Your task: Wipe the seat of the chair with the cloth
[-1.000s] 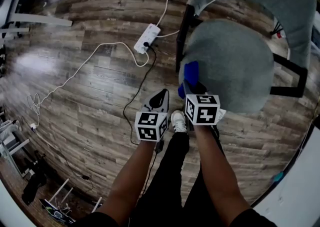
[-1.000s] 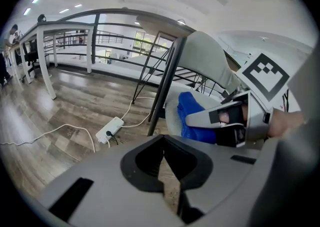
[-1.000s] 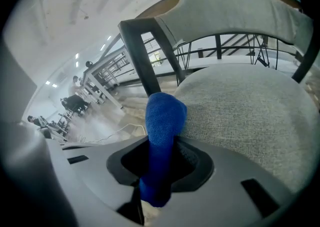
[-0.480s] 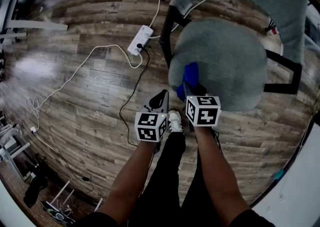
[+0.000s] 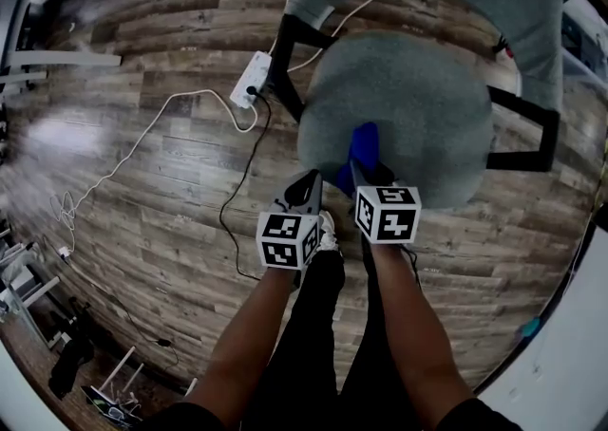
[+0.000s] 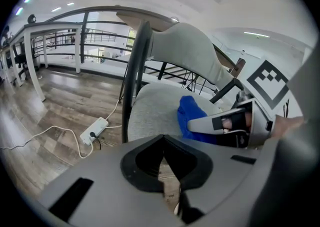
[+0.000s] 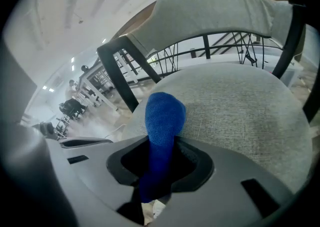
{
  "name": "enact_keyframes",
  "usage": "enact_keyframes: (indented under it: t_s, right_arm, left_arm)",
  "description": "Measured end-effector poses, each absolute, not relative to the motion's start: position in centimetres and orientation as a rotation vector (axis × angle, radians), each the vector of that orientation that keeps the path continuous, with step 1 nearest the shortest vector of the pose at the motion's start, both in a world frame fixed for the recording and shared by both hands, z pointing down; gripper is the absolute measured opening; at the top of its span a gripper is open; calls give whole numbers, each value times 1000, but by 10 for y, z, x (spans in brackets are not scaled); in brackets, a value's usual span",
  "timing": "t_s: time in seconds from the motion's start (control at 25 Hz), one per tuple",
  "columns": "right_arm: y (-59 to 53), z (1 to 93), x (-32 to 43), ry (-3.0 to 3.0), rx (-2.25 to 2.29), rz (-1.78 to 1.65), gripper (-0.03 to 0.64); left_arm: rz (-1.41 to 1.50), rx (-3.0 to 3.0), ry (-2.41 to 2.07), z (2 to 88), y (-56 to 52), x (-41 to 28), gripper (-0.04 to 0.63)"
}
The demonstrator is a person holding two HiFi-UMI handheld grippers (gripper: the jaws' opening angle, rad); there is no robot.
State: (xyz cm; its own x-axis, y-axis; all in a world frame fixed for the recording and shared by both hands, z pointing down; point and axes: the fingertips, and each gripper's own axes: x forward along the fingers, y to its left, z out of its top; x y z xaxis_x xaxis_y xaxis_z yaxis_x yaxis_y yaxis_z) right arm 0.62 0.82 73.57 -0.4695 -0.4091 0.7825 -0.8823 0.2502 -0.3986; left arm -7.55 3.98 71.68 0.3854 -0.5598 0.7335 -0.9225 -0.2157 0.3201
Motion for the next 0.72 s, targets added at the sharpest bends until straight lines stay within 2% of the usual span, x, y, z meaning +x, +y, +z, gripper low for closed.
enact_keyframes:
  t_s: [0.72]
  right_arm:
    - [30, 734, 103, -1932, 1290, 1150, 109]
  left_arm:
    - [674, 1979, -1159, 717, 35, -4, 8]
